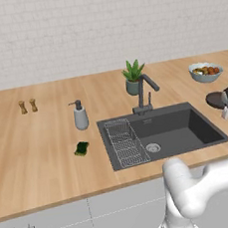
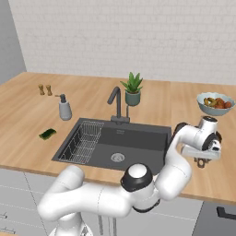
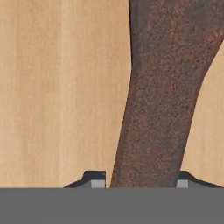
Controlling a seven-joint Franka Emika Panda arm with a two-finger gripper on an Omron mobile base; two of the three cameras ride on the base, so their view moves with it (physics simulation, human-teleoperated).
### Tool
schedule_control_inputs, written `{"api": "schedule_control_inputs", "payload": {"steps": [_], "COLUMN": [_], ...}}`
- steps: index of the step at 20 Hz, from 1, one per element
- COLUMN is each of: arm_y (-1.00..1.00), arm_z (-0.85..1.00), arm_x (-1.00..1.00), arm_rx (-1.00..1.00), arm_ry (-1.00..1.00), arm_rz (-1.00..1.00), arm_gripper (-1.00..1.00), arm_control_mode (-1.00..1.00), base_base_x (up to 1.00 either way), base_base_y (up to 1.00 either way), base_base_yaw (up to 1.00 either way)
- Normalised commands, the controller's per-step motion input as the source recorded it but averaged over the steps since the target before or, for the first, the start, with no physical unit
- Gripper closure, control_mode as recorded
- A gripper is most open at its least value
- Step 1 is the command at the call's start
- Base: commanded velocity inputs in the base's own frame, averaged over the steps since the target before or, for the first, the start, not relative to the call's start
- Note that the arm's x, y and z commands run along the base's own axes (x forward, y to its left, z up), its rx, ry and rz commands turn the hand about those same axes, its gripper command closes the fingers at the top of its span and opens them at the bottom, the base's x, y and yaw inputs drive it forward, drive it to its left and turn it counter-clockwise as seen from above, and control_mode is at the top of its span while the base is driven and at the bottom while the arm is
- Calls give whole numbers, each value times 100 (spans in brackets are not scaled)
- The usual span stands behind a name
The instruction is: Pick the pan and sponge and place them into the sink. Then turn on the water.
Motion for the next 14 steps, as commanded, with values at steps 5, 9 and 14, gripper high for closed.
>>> {"api": "schedule_control_inputs", "payload": {"steps": [5,9,14], "arm_y": [51,49,21], "arm_z": [-2,10,38], "arm_x": [0,-3,-53], "arm_rx": [0,0,-1], "arm_ry": [0,-1,-17], "arm_rz": [0,0,0], "arm_gripper": [100,100,100], "arm_control_mode": [-100,-100,-100], "base_base_x": [0,0,0], "base_base_y": [0,0,0], "base_base_yaw": [0,0,0]}}
